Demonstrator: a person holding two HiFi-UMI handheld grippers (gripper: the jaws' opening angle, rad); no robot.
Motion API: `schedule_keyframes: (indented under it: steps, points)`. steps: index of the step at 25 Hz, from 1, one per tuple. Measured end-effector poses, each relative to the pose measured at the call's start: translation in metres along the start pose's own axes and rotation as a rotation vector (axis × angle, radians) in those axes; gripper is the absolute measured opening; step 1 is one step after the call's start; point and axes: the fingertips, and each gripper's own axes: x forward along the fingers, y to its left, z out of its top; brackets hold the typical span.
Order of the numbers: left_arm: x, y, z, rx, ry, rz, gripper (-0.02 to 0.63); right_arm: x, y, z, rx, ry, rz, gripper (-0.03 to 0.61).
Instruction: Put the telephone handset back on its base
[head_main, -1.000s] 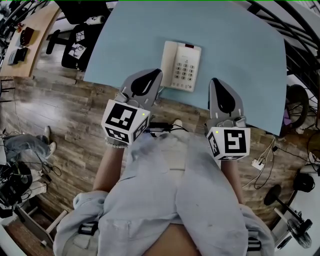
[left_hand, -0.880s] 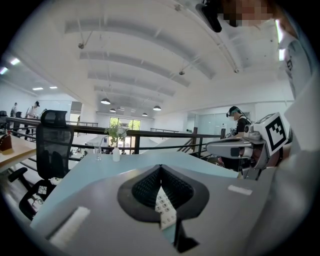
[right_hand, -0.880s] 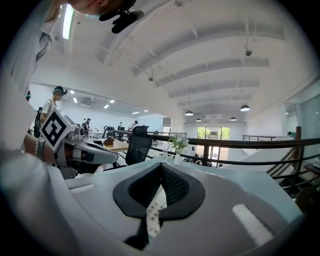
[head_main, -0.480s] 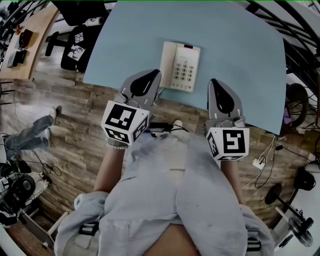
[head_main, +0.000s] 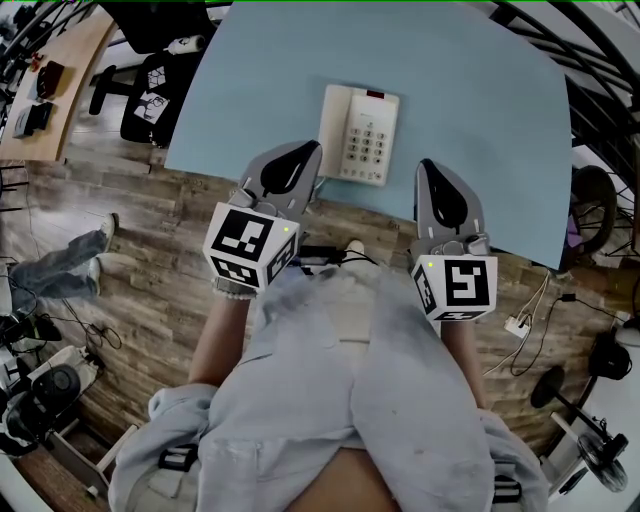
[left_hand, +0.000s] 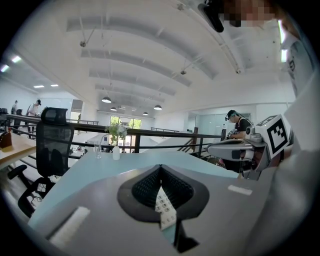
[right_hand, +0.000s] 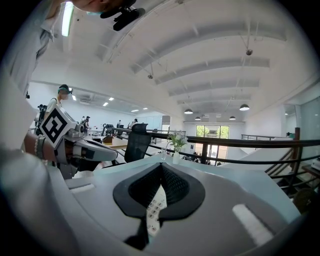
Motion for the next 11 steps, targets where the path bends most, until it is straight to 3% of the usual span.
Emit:
schedule_keyframes:
  steps: [11]
  points:
    - [0.0034, 0.0007, -0.0020, -0.005, 0.003, -0.015, 0.003, 0.0033, -0.0002, -0.0022, -0.002, 0.009, -0.004, 0.005]
